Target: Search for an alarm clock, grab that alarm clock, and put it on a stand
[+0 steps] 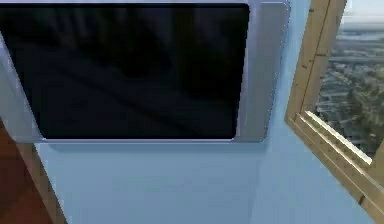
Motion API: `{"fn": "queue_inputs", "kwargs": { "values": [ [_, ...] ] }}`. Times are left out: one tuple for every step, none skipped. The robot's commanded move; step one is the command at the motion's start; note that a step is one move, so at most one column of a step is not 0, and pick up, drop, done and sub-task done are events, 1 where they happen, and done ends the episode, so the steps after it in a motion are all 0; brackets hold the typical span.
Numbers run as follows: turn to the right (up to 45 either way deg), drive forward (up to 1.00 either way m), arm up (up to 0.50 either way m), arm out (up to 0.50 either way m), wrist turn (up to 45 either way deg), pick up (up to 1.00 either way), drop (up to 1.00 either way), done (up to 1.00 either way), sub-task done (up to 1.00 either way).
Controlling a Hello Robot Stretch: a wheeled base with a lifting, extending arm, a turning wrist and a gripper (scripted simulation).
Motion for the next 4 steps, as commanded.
{"fn": "queue_inputs", "kwargs": {
  "values": [
    [-45.0,0.00,0.00,0.00,0.0,0.00,0.00,0.00,0.00],
    [-45.0,0.00,0.00,0.00,0.0,0.00,0.00,0.00,0.00],
    [0.0,0.20,0.00,0.00,0.0,0.00,0.00,0.00,0.00],
    [-6.0,0.00,0.00,0.00,0.0,0.00,0.00,0.00,0.00]
  ]
}}
